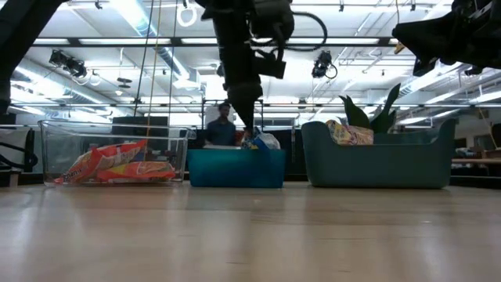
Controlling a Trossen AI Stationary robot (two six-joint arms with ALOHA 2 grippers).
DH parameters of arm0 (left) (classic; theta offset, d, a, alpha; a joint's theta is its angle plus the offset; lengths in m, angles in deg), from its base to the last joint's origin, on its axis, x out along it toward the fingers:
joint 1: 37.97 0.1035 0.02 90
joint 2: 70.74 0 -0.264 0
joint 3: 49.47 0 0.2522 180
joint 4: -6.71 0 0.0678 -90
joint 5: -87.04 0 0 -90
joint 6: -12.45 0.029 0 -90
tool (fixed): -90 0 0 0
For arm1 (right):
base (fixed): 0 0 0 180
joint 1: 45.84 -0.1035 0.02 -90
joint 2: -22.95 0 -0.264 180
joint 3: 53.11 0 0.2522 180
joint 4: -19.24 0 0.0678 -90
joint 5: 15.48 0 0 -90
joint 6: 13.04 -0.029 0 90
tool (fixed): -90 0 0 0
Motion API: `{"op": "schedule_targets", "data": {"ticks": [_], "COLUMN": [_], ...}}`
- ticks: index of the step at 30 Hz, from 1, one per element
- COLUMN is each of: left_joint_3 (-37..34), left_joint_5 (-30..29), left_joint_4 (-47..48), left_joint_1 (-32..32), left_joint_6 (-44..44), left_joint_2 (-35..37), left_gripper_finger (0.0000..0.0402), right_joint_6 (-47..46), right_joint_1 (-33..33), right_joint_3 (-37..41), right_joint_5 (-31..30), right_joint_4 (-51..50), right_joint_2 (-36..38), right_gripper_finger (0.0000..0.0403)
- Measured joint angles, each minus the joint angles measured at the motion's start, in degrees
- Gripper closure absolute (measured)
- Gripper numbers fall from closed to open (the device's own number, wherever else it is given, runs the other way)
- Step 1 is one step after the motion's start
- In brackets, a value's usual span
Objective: Sort Maruchan noodles
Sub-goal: Put the blue noodle pack into the blue bin
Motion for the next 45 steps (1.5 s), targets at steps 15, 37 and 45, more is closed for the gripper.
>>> {"op": "schedule_targets", "data": {"ticks": [15, 37, 45], "left_joint_3": [0.68, 15.61, 30.93], "left_joint_5": [14.05, 24.43, 24.59], "left_joint_4": [-18.71, -54.11, -45.95], "left_joint_1": [-9.45, -23.66, -24.44], "left_joint_6": [-1.07, -0.60, 5.89], "left_joint_2": [0.99, -24.78, -34.97], "left_gripper_finger": [0.0254, 0.0268, 0.0278], "right_joint_6": [0.00, -0.01, 0.00], "right_joint_1": [0.00, -0.01, 0.00], "right_joint_3": [0.00, 0.00, 0.00], "right_joint_5": [0.01, 0.04, 0.04], "right_joint_4": [0.03, -0.01, 0.00], "right_joint_2": [0.00, 0.01, 0.00], "right_gripper_finger": [0.0348, 0.0348, 0.0348]}}
